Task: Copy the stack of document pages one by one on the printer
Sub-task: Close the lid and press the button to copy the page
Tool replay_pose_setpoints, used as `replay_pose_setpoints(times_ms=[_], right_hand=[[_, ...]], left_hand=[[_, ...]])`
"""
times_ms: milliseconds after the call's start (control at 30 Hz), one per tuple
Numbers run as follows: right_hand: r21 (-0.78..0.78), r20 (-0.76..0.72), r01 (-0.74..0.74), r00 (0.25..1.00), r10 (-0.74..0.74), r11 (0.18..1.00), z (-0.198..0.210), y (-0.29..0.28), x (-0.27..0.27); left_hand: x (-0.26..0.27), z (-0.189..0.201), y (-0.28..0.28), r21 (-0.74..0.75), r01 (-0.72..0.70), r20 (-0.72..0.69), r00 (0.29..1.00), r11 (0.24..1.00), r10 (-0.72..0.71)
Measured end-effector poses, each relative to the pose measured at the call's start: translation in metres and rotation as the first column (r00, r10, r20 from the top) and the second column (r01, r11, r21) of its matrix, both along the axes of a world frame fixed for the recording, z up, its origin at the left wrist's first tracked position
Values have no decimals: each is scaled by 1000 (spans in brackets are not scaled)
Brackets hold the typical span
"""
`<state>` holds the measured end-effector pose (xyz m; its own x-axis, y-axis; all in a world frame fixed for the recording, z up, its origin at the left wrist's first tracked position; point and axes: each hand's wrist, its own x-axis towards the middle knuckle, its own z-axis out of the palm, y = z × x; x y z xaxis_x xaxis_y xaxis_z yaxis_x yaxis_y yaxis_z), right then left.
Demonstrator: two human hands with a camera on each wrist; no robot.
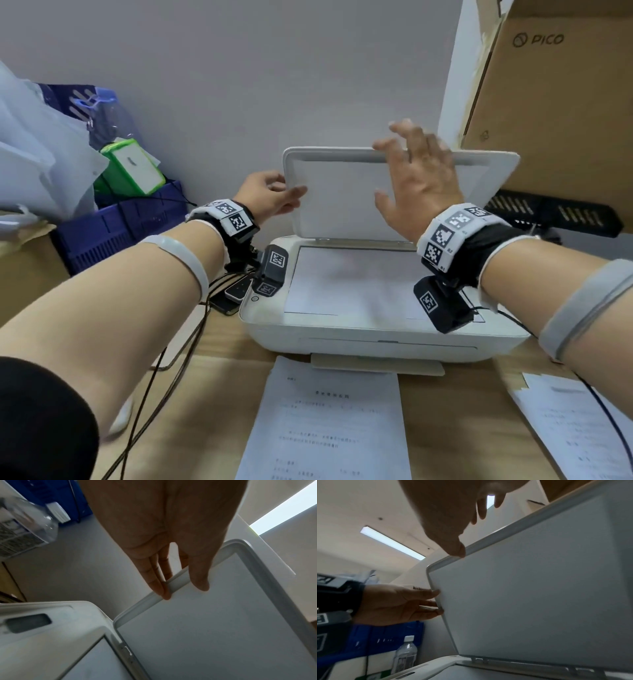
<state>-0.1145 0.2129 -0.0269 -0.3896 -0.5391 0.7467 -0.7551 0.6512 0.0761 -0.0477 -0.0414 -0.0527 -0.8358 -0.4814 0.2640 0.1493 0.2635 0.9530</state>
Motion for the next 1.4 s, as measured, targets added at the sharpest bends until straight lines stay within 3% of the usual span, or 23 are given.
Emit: replay_pose_setpoints(times_ms=[67,233,467,600,700,867,1067,1400], right_hand=[[24,-7,-39,999,39,999,1,-2,9],[147,248,-131,964,92,980,-9,1,29],[360,432,-162,902,-10,919,-57,16,49],[419,458,-198,889,-18,886,-80,21,56],[425,515,-235,857,-20,874,-90,24,56],[323,607,-234,794,-11,917,-110,21,44],[380,520,-172,852,-56,909,-139,24,45],[368,518,-164,854,-56,915,-137,25,51]], left_hand=[[15,-4,3,3,38,12,999,999,-38],[51,-20,13,-76,108,151,984,991,-96],[89,-52,10,-147,-18,404,911,989,77],[106,-69,10,19,-27,532,847,999,13],[115,-77,16,94,-42,562,827,995,-18],[119,-80,23,84,-95,574,818,992,30],[124,-82,34,99,-121,563,825,988,44],[125,-81,41,107,-129,569,821,986,45]])
